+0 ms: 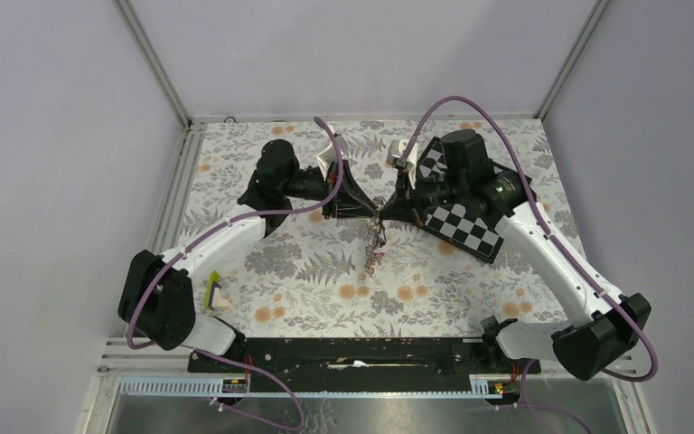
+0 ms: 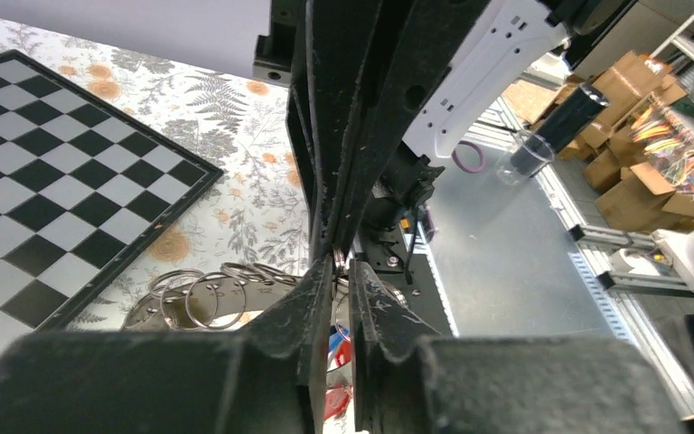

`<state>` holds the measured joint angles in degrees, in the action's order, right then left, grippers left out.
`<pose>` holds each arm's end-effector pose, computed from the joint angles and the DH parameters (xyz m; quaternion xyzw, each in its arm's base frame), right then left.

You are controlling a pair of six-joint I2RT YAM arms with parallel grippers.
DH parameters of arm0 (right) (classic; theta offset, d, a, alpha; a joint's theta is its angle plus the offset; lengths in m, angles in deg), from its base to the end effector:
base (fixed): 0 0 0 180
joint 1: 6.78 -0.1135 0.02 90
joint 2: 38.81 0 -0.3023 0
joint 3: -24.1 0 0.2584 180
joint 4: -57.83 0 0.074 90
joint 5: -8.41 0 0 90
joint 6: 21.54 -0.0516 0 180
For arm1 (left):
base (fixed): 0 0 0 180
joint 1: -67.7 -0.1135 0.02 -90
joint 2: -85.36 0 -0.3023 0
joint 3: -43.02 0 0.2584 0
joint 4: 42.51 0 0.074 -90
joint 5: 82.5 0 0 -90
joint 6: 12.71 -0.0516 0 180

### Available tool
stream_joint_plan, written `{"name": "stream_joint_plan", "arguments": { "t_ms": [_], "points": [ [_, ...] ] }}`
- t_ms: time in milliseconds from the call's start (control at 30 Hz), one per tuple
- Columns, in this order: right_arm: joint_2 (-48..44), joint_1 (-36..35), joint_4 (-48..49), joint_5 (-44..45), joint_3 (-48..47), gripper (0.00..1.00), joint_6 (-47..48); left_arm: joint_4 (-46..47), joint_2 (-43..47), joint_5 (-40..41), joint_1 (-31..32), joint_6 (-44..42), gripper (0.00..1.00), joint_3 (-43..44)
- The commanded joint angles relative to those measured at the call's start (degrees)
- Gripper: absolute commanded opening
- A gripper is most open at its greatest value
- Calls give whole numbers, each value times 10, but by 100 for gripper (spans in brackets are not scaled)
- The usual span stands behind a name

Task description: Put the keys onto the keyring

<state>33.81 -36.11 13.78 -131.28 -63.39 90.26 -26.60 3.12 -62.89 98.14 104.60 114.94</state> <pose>0.2189 0.1681 0.4160 -0.5296 0.6142 0.3917 0.4346 0.2550 -0.2062 0.3756 0.4418 0.5371 -0.6314 0.3431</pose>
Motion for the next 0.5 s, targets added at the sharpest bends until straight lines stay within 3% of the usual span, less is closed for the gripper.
{"name": "stream_joint_plan", "arguments": {
  "t_ms": [0,67,200,467],
  "points": [
    [21,-19,-105,68,-102,0,63,-200,12,25,-2,-199,23,72],
    [45,-36,-162,110,-146,0,79,-268,10,40,0,-264,31,99],
    [87,-52,-238,154,-217,0,90,-291,7,48,4,-313,44,115],
    [127,-66,-299,180,-274,0,98,-293,2,53,19,-335,50,118]
  ]
}}
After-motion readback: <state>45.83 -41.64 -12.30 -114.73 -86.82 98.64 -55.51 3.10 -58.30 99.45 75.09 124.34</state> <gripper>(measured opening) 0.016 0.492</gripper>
